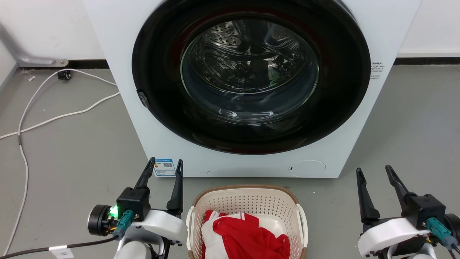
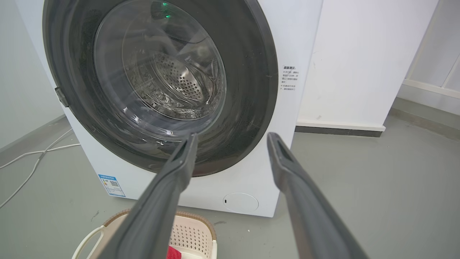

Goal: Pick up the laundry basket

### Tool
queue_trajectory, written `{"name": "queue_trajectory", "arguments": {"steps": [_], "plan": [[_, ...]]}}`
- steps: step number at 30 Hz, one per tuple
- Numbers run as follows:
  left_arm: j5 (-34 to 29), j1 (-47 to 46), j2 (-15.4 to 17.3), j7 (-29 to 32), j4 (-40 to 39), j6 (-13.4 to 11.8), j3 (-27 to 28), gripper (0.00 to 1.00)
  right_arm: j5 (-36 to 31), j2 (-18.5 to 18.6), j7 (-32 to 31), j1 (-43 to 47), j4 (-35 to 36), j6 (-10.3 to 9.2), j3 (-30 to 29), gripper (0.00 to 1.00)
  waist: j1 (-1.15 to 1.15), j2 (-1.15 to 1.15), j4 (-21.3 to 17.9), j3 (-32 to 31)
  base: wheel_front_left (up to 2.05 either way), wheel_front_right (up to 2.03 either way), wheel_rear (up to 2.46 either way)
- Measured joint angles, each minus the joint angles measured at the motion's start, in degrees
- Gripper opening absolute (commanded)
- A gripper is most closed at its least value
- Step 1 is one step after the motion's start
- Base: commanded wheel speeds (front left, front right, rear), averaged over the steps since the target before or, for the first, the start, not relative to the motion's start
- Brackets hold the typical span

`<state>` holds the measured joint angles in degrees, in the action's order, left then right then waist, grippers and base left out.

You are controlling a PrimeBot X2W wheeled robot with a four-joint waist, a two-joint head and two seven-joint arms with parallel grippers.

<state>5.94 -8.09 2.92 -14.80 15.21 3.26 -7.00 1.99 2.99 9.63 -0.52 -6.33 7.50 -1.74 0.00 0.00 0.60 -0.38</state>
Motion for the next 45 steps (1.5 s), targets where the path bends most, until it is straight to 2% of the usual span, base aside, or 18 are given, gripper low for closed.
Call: {"name": "queue_trajectory", "arguments": {"steps": [25,35,45], "plan": [[0.3,-1.2,0.0,-0.1,1.3,-0.4,-0.2,1.0,-0.4,0.0,-0.1,-0.3,-0.7,0.0,-0.3,1.0,0.0,0.0,0.1,2.0,0.0,0.0,0.0],[1.1,-4.9,0.0,-0.2,4.4,-1.4,-0.4,1.0,1.3,0.0,-1.1,-4.8,-4.4,0.0,1.1,1.0,0.0,0.0,-0.2,9.6,0.0,0.0,0.0],[1.8,-11.7,0.0,-0.3,13.2,-1.2,0.8,1.0,3.3,-0.1,-1.7,-13.3,-14.9,0.01,4.4,1.0,0.01,0.0,-1.6,20.5,0.0,0.0,0.0]]}}
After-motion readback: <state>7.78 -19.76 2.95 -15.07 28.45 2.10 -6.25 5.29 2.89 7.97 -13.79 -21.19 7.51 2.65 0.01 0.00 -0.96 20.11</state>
